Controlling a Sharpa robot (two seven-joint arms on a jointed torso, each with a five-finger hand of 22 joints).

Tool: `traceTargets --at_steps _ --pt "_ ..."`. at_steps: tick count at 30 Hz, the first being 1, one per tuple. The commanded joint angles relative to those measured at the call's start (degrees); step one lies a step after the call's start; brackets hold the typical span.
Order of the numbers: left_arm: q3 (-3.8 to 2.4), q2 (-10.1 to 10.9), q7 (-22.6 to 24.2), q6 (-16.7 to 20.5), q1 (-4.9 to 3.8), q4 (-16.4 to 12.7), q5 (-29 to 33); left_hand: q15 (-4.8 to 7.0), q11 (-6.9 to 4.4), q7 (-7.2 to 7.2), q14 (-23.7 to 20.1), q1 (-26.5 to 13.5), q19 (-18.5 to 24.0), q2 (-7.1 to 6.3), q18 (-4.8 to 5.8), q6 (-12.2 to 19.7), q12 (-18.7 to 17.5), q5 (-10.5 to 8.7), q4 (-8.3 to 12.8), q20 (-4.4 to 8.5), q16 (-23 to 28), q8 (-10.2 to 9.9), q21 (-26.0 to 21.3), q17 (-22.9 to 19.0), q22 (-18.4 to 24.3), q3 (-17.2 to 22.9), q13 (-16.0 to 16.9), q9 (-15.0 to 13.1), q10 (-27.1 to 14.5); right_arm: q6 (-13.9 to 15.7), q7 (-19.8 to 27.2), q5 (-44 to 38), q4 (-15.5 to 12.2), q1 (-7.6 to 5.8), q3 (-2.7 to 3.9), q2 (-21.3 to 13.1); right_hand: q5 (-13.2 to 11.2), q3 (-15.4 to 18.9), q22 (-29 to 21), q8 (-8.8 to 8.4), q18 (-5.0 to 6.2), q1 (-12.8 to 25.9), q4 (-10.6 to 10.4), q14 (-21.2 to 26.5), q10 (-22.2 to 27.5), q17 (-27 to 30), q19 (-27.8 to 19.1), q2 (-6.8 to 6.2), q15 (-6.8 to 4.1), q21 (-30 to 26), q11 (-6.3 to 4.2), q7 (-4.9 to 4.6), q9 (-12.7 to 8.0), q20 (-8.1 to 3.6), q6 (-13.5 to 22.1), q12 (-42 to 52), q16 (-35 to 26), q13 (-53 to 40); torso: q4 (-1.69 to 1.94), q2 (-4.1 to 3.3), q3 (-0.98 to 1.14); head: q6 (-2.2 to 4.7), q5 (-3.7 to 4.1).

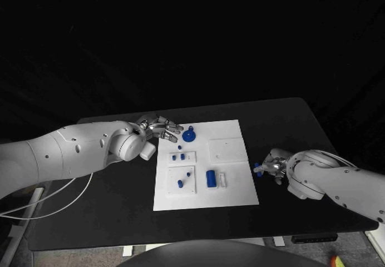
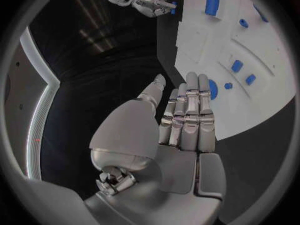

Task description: Assemble the parts on the task board

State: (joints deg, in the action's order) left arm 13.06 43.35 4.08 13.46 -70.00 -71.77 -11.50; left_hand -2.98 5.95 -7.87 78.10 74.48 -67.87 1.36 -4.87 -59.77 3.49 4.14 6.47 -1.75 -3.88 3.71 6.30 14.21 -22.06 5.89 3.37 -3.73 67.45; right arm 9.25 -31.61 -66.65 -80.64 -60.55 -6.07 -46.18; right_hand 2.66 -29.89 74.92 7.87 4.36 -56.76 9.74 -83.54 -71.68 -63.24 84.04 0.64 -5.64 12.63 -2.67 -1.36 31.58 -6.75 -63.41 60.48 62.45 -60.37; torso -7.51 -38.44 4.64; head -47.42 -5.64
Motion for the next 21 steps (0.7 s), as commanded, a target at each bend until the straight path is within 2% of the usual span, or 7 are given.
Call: traceTargets --at_steps 1,8,16,21 --pt "-0.04 -0.1 0.5 -0.7 -0.02 -0.2 0.1 0.11 -0.07 0.07 -0.3 -0.7 0.3 0.01 1.11 0.5 -0.1 0.12 -0.2 -0.15 0.2 0.0 0.3 0.1 0.1 0.1 0.0 0.0 -0.4 1.1 -0.2 -0.9 -1.8 -0.31 0.1 -0.2 0.2 -0.3 0.4 0.14 -0.83 -0.2 0.1 0.0 -0.3 0.1 0.2 0.29 -0.52 -0.1 -0.33 -0.1 -0.1 -0.54 -0.4 -0.2 -0.1 0.1 0.02 -0.03 0.03 0.05 -0.01" --pt "-0.04 -0.2 0.5 -0.7 -0.02 -0.2 0.1 0.11 -0.07 0.07 -0.3 -0.7 0.3 0.01 1.11 0.5 -0.1 0.12 -0.2 -0.15 0.2 0.0 0.3 0.1 0.1 0.1 0.0 0.0 -0.4 -0.4 -0.4 0.1 -4.3 -0.57 0.17 1.1 0.2 -0.2 0.3 -0.04 -0.88 0.2 -0.3 0.0 -0.2 0.3 0.1 0.22 -0.51 -0.1 -0.28 -0.13 -0.2 -0.54 -0.5 -0.4 -0.3 0.2 0.12 -0.06 -0.04 0.08 -0.13" --pt "-0.04 -0.2 0.5 -0.6 -0.03 -0.3 0.1 0.11 -0.07 0.07 -0.3 -0.7 0.3 0.01 1.11 0.5 -0.1 0.12 -0.2 -0.15 0.2 0.0 0.3 0.1 0.1 0.1 0.0 0.0 -0.4 -1.2 -0.5 1.5 -4.7 -0.15 -0.07 3.9 0.2 0.6 0.2 -0.27 -0.91 0.2 -0.5 0.0 -0.2 0.3 0.1 0.4 -0.53 -0.2 -0.27 -0.15 -0.4 -0.56 -0.7 -0.4 -0.3 0.2 0.15 -0.08 -0.08 -0.14 -0.42" --pt "-0.05 -0.3 0.5 -0.6 -0.03 -0.3 0.1 0.11 -0.07 0.07 -0.3 -0.7 0.3 0.01 1.11 0.5 -0.1 0.12 -0.2 -0.15 0.2 0.0 0.3 0.1 0.1 0.1 0.0 0.0 -0.4 -0.5 -1.5 1.0 -4.2 0.37 -0.13 6.0 0.2 1.0 0.2 -0.35 -0.92 0.3 -0.6 0.0 -0.2 0.3 0.1 0.44 -0.53 -0.2 -0.26 -0.14 -0.5 -0.56 -0.7 -0.3 -0.3 0.2 0.11 -0.07 0.02 -0.11 -0.55"
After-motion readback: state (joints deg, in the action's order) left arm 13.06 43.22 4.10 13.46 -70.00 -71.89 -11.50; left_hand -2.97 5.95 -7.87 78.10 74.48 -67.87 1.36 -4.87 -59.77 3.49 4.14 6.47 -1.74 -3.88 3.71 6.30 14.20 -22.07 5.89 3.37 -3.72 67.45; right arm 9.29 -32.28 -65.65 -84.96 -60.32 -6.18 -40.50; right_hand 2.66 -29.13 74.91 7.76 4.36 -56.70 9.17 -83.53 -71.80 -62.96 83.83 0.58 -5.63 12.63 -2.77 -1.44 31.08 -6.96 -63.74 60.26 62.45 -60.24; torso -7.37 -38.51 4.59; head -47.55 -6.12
